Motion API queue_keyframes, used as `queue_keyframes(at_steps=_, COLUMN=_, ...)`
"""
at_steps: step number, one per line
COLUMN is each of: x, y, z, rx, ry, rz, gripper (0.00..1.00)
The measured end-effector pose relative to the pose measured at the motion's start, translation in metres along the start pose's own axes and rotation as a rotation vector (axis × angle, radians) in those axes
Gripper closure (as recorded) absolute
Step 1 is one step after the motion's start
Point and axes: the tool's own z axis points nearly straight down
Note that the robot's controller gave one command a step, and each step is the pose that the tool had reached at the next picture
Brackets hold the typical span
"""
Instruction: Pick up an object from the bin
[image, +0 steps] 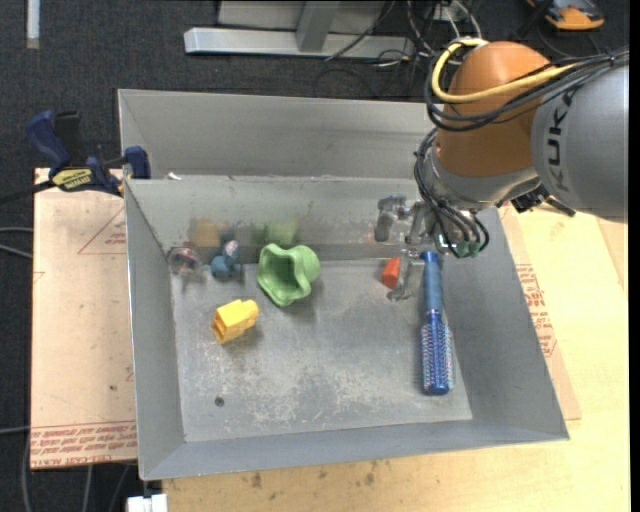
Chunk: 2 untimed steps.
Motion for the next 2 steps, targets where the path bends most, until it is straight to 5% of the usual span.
queue_keyframes(at_steps=1, x=0.023, y=-0.134, z=0.073, rx=0.003, ry=-0.004, rz=-0.298, gripper=0.00)
queue_keyframes(at_steps=2, x=0.038, y=-0.118, z=0.142, rx=-0.003, ry=-0.003, rz=-0.697, gripper=0.00)
